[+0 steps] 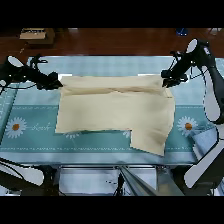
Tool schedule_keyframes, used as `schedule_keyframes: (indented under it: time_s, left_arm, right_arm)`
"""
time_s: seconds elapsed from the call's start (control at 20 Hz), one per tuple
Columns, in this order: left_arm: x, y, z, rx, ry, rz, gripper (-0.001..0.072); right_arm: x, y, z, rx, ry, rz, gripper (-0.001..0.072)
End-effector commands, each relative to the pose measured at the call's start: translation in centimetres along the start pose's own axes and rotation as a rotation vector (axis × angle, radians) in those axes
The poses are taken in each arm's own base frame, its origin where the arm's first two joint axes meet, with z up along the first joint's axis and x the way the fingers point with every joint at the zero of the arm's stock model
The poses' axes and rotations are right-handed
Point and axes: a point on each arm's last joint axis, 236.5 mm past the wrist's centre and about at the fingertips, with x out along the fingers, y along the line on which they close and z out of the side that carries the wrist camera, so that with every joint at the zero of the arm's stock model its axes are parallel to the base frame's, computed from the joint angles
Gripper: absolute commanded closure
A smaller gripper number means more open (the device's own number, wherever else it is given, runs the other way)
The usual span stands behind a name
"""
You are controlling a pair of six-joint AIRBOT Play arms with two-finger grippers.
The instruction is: Fold the shirts.
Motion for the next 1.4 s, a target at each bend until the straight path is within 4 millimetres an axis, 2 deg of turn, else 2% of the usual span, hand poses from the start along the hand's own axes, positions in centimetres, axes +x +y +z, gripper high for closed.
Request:
schedule_keyframes:
  time_s: [0.0,0.05,0.1,0.2,0.25,0.3,0.35,0.4,0.5,0.6,0.65,0.8,1.0,1.05,1.1,1.25,1.3,1.35]
  left_arm:
    - [-2.0,-0.1,-2.1,0.024,0.116,-0.003,-0.0013]
    - [-3.8,0.3,-2.6,0.028,0.152,0.014,-0.0013]
    - [-5.9,0.8,-3.1,0.022,0.175,0.033,-0.0010]
    - [-10.1,2.3,-5.4,-0.021,0.212,0.067,-0.0010]
    - [-11.7,2.8,-6.7,-0.031,0.200,0.067,-0.0010]
    - [-12.4,3.4,-8.4,-0.037,0.196,0.064,-0.0010]
    - [-12.4,4.0,-10.8,-0.105,0.195,0.055,-0.0010]
    - [-11.5,4.0,-13.5,-0.175,0.201,0.018,-0.0010]
    - [-8.7,3.4,-18.9,-0.247,0.252,-0.063,-0.0010]
    - [-6.2,3.5,-22.9,-0.271,0.282,-0.092,-0.0011]
    - [-5.2,3.9,-23.8,-0.272,0.274,-0.087,-0.0010]
    - [-3.6,3.4,-23.4,-0.278,0.214,-0.131,-0.0009]
    - [-2.9,4.6,-22.3,-0.291,0.165,-0.099,-0.0008]
    - [-2.7,4.7,-22.3,-0.295,0.168,-0.098,-0.0003]
    - [-2.3,4.7,-22.5,-0.301,0.183,-0.103,0.0059]
    - [-0.6,4.3,-23.2,-0.309,0.229,-0.113,0.0063]
    - [0.0,4.1,-23.3,-0.307,0.240,-0.115,0.0159]
    - [0.5,3.6,-23.1,-0.311,0.239,-0.127,0.0364]
  right_arm:
    - [-1.2,-2.1,-3.1,-0.114,0.120,-0.072,0.0267]
    - [-2.8,-4.1,-4.1,-0.088,0.133,-0.142,0.0268]
    - [-4.7,-4.9,-4.4,-0.054,0.103,-0.139,0.0268]
    - [-9.4,-7.1,-5.3,0.008,0.006,-0.139,0.0268]
    - [-11.2,-8.1,-5.7,0.038,-0.047,-0.118,0.0268]
    - [-12.3,-8.8,-6.5,0.059,-0.090,-0.063,0.0268]
    - [-12.8,-8.8,-7.3,0.068,-0.123,0.018,0.0268]
    - [-12.9,-7.8,-8.0,0.069,-0.157,0.142,0.0268]
    - [-12.4,-5.9,-9.3,0.093,-0.212,0.324,0.0267]
    - [-11.1,-5.9,-10.6,0.093,-0.258,0.329,0.0268]
    - [-10.5,-6.0,-11.0,0.083,-0.286,0.311,0.0269]
    - [-9.9,-5.4,-11.2,0.086,-0.364,0.310,0.0284]
    - [-9.6,-5.2,-11.7,0.078,-0.352,0.315,0.0284]
    - [-9.5,-5.2,-11.8,0.079,-0.351,0.316,0.0284]
    - [-9.5,-5.2,-11.8,0.079,-0.350,0.316,0.0284]
    - [-9.6,-5.0,-11.7,0.091,-0.352,0.327,0.0284]
    - [-9.8,-4.7,-11.6,0.091,-0.359,0.341,0.0284]
    - [-10.1,-4.3,-11.4,0.094,-0.369,0.355,0.0283]
